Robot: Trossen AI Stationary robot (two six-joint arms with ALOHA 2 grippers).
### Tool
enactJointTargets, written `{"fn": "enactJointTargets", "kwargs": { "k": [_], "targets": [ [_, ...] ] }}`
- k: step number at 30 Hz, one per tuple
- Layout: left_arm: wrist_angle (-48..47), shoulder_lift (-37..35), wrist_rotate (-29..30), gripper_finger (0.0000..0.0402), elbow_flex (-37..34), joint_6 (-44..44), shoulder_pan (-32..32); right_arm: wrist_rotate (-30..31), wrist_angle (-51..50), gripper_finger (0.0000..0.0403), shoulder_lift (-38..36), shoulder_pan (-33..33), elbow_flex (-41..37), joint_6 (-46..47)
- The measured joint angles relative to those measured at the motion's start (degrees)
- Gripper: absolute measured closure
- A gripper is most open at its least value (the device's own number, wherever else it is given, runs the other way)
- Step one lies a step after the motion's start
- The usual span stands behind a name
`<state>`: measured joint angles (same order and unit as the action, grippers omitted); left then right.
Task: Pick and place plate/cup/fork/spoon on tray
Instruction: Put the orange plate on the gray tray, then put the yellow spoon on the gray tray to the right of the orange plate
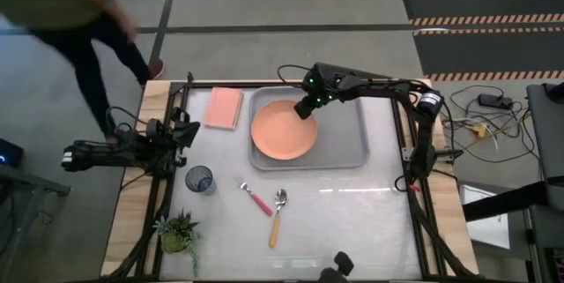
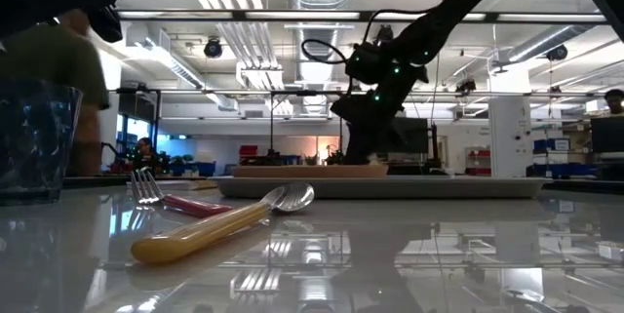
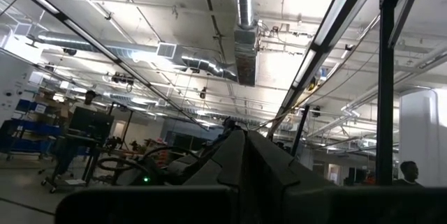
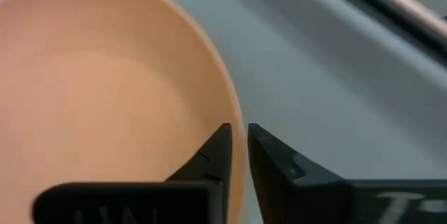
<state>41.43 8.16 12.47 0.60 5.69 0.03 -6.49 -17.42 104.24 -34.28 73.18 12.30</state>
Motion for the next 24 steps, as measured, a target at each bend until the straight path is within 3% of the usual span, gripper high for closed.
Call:
{"fn": "enactJointTargets", "kwargs": {
  "k": [6, 12, 17, 24],
  "targets": [
    [0.0, 0.0, 0.0, 0.0402, 0.0, 0.0, 0.0, 6.1, -0.7, 0.0302, -0.1, -0.2, 0.5, -2.9],
    [-0.5, 0.7, 0.0, 0.0402, -0.1, 3.5, 0.0, 1.1, -1.9, 0.0266, -4.0, 0.9, 0.5, -4.0],
    [-1.5, 3.3, -0.4, 0.0402, -0.2, 6.2, 0.0, -1.0, -1.8, 0.0280, -7.5, 5.8, 0.3, -7.3],
    [0.3, 10.4, -0.3, 0.0402, -0.2, 13.5, 0.0, -1.0, 1.6, 0.0342, -9.8, 14.2, 0.2, -12.0]
  ]
}}
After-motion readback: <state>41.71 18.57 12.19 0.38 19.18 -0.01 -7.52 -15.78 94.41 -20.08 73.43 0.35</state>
